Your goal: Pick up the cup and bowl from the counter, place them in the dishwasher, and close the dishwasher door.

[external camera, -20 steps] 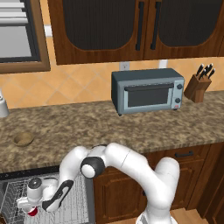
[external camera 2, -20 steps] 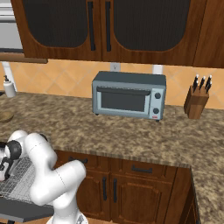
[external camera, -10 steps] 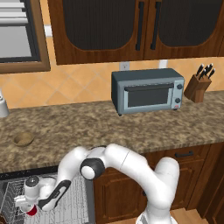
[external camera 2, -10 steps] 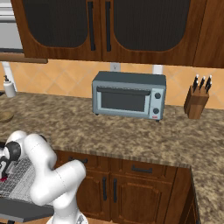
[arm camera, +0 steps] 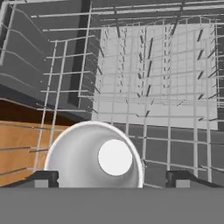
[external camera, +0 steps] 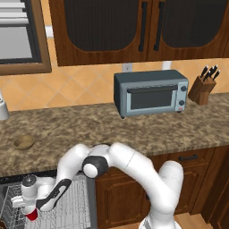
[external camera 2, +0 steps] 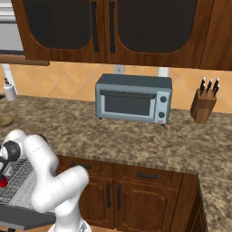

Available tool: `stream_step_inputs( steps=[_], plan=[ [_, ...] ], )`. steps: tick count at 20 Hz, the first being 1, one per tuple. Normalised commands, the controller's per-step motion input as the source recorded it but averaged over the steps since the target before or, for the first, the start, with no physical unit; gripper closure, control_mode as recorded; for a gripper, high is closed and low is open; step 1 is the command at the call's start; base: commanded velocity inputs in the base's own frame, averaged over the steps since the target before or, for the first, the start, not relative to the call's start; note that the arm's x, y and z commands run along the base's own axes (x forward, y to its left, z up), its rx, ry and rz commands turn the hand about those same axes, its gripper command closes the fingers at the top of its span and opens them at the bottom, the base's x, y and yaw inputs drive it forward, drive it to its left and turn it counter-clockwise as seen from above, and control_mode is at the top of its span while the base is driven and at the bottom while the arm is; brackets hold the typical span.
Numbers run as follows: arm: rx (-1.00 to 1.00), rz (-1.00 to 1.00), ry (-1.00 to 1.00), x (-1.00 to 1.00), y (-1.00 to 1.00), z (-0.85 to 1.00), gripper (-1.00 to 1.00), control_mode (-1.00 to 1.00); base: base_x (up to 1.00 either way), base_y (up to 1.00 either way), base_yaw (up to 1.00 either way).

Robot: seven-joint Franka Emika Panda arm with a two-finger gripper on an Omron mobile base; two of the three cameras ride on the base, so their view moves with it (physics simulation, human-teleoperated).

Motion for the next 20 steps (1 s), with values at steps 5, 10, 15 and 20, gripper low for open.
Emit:
stream_step_inputs(
  steps=[5,10,15,20],
  plan=[
    [0.00,0.00,-0.09,-0.32,-0.04,0.58,-1.00,-1.00,0.00,0.00,0.00],
    [0.02,0.00,-0.12,-0.24,-0.18,0.65,-1.00,-1.00,0.00,0.00,0.00],
    [0.04,0.00,-0.07,-0.19,-0.20,0.81,-1.00,-1.00,0.00,0.00,0.00],
    [0.08,0.00,-0.07,-0.02,-0.20,0.94,-1.00,-1.00,0.00,0.00,0.00]
  ],
)
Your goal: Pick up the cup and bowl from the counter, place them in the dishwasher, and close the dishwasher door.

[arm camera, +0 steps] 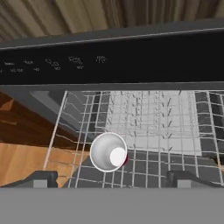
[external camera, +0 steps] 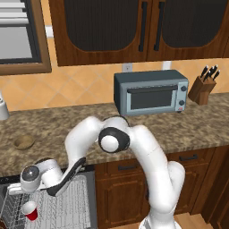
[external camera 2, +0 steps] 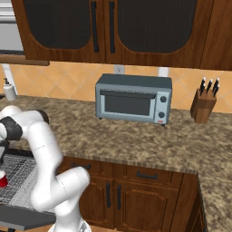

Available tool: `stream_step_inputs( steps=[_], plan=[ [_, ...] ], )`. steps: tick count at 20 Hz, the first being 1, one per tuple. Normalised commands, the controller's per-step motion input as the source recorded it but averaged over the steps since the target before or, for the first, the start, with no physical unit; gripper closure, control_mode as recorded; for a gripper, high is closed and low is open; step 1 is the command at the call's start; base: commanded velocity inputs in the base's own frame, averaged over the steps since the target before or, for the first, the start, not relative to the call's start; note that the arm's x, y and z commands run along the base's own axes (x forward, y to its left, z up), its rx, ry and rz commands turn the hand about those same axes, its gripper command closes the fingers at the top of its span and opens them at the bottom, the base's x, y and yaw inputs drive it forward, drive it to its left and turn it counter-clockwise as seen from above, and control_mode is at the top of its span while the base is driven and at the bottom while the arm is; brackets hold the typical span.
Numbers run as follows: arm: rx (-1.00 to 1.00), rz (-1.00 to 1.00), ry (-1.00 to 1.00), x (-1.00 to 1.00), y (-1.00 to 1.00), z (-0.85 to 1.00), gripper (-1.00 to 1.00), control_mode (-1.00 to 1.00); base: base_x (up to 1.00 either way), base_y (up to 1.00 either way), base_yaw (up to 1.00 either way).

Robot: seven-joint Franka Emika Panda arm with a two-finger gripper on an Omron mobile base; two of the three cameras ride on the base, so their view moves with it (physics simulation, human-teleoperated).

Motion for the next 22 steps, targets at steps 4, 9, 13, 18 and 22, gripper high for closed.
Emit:
stream_step_inputs(
  steps=[4,9,13,18,22],
  plan=[
    [0.09,0.00,-0.01,0.03,-0.17,1.00,-1.00,-1.00,0.00,0.00,0.00],
    [0.15,-0.02,0.00,0.24,-0.14,0.93,-1.00,-1.00,0.00,0.00,0.00],
    [0.14,-0.04,0.05,0.61,-0.17,0.73,-1.00,-1.00,0.00,0.00,0.00],
    [0.01,-0.05,0.36,0.69,-0.01,0.69,-1.00,-1.00,0.00,0.00,0.00],
    [0.00,0.00,0.47,0.64,0.00,0.50,-1.00,-1.00,0.00,0.00,0.00]
  ],
)
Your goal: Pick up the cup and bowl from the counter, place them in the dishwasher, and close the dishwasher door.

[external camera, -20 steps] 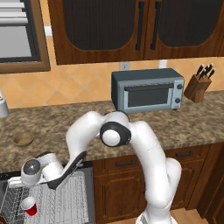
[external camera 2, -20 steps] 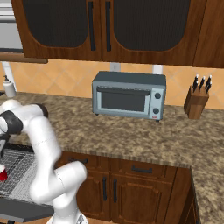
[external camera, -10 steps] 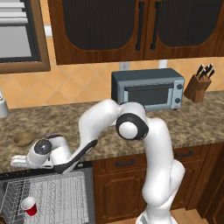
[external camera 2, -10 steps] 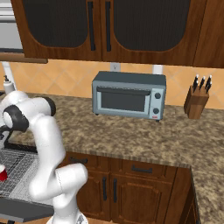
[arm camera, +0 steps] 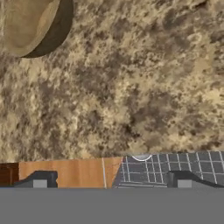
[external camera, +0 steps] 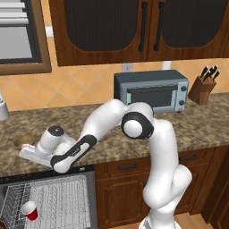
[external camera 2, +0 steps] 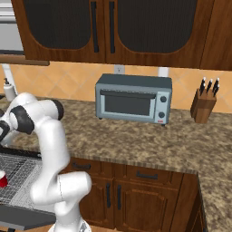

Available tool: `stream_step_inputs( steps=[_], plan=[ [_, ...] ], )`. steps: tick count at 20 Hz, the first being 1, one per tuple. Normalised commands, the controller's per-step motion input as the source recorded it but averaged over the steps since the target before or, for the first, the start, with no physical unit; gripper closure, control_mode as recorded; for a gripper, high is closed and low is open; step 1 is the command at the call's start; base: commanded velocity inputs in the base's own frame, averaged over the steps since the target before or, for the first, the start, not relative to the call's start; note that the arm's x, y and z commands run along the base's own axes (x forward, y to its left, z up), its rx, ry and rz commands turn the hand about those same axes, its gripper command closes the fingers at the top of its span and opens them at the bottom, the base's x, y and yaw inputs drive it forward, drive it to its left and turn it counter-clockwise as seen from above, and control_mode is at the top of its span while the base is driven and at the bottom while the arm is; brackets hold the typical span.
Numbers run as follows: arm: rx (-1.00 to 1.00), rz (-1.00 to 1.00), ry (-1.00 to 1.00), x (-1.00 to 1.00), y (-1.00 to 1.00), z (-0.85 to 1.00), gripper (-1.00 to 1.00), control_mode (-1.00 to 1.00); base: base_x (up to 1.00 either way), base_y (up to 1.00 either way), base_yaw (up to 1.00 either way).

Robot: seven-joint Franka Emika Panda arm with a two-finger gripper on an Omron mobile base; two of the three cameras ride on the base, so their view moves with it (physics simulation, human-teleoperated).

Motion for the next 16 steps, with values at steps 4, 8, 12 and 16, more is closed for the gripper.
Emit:
stream_step_inputs(
  steps=[4,8,12,16],
  plan=[
    [-0.04,0.00,0.29,0.30,0.01,0.33,-1.00,-1.00,0.00,0.00,0.00],
    [-0.06,0.00,0.12,0.04,0.00,0.41,-1.00,-1.00,0.00,0.00,0.00],
    [-0.08,0.00,0.20,0.15,0.00,0.54,-1.00,-1.00,0.00,0.00,0.00],
    [-0.11,0.00,0.14,0.12,0.02,0.59,-1.00,-1.00,0.00,0.00,0.00]
  ],
)
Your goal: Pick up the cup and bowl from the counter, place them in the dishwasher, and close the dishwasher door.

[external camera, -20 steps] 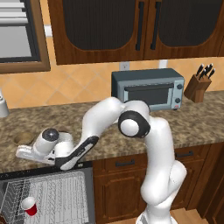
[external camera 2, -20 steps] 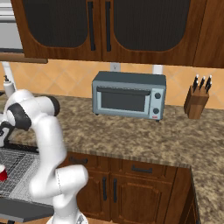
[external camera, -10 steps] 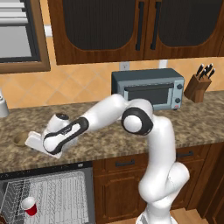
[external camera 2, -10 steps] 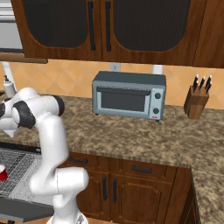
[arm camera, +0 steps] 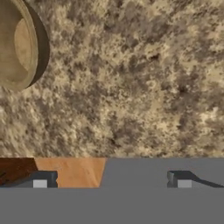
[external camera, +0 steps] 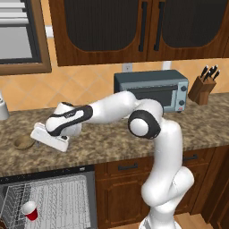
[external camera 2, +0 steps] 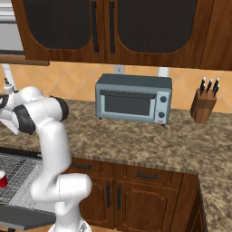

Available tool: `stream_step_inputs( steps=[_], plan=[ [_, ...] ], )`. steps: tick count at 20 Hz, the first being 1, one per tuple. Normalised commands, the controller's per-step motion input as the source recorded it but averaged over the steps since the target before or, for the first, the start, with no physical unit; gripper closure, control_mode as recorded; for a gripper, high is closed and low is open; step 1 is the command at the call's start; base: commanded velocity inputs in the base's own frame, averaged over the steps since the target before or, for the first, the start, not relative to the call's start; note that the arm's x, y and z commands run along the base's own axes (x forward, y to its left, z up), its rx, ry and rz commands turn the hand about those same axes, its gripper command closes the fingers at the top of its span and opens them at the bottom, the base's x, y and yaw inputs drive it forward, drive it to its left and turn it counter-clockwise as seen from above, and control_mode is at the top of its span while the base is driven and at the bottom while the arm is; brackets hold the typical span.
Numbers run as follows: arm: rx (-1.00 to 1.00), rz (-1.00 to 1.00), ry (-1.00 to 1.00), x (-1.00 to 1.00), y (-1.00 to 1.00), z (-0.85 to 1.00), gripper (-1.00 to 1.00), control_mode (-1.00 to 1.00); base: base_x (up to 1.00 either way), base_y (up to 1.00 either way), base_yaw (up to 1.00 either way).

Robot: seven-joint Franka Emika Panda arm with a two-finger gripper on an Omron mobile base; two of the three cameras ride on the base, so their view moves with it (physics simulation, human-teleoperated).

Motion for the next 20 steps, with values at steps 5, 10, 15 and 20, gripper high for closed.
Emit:
stream_step_inputs(
  steps=[5,10,15,20],
  plan=[
    [-0.20,0.00,0.01,0.05,0.17,0.40,-1.00,-1.00,0.00,0.00,0.00],
    [-0.21,0.00,0.12,0.30,0.24,0.23,-1.00,-1.00,0.00,0.00,0.00],
    [-0.21,0.00,0.20,0.58,0.31,0.01,-1.00,-1.00,0.00,0.00,0.00],
    [-0.15,0.00,0.03,0.46,0.24,-0.32,-1.00,-1.00,0.00,0.00,0.00]
  ],
)
